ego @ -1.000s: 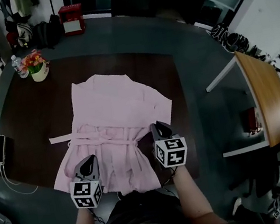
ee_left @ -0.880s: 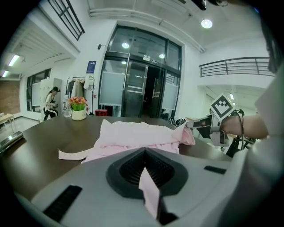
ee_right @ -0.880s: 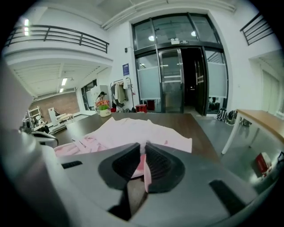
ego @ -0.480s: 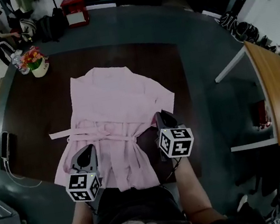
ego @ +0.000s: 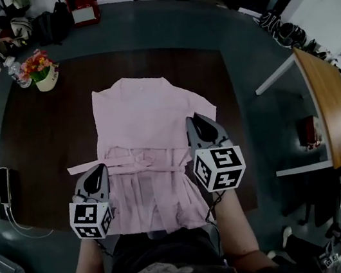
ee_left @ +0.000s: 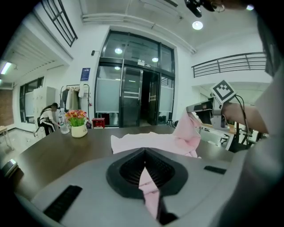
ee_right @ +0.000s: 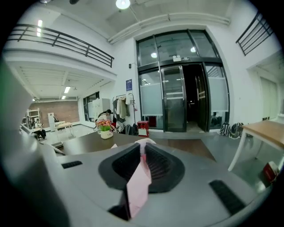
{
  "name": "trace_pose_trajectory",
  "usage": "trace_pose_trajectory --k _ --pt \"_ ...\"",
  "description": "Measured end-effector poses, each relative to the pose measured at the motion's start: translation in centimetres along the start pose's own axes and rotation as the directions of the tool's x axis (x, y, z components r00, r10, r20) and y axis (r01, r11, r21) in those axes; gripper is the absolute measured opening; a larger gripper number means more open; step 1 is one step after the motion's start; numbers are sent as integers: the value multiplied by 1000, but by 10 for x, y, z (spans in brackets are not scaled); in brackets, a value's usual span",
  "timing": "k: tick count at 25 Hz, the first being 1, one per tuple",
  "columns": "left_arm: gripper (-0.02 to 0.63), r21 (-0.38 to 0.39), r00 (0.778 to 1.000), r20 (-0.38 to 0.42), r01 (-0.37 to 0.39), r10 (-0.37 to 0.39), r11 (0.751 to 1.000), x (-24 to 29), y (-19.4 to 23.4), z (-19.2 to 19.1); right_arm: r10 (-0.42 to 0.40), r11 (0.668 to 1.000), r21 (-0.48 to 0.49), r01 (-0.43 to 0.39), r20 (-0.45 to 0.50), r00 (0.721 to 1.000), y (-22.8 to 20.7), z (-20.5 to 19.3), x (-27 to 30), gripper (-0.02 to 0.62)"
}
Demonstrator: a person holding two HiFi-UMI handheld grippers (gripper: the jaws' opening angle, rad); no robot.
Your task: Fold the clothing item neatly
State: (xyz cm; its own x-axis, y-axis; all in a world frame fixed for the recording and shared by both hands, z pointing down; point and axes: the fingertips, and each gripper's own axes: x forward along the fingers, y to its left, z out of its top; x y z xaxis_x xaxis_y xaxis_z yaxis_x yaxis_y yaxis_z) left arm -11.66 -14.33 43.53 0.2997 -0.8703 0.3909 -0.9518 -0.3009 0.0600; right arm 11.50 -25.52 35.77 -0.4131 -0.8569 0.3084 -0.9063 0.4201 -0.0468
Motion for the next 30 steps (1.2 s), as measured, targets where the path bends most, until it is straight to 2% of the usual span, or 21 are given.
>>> trace_pose_trajectory --k 4,7,10,14,18,22,26,28,30 --pt "11 6 998 -2 60 -60 998 0 36 -2 10 999 -38 -10 3 1000 56 14 30 31" --pt "9 2 996 -14 86 -86 996 -1 64 -10 33 997 -68 -35 -32 999 101 2 62 31" --pt "11 -7 994 -26 106 -106 994 -1 85 -19 40 993 -108 -53 -114 993 137 -29 92 31" --pt "11 -25 991 -54 121 -122 992 -3 107 -32 35 982 -170 -77 -239 970 171 -79 126 31" --pt "9 -37 988 -83 131 -134 991 -3 122 -45 12 968 -230 -99 -352 936 187 -127 144 31" --pt "11 -39 985 -91 144 -147 989 -1 125 -49 60 959 -227 -168 -419 906 200 -156 144 32" --pt "11 -33 982 -90 161 -164 986 4 121 -46 97 945 -244 -220 -432 897 207 -163 138 38" --pt "11 -27 981 -91 172 -173 985 6 114 -44 126 951 -212 -226 -403 906 205 -157 131 54" --pt "11 -20 979 -89 180 -181 984 10 107 -40 164 963 -152 -224 -331 929 200 -142 122 103"
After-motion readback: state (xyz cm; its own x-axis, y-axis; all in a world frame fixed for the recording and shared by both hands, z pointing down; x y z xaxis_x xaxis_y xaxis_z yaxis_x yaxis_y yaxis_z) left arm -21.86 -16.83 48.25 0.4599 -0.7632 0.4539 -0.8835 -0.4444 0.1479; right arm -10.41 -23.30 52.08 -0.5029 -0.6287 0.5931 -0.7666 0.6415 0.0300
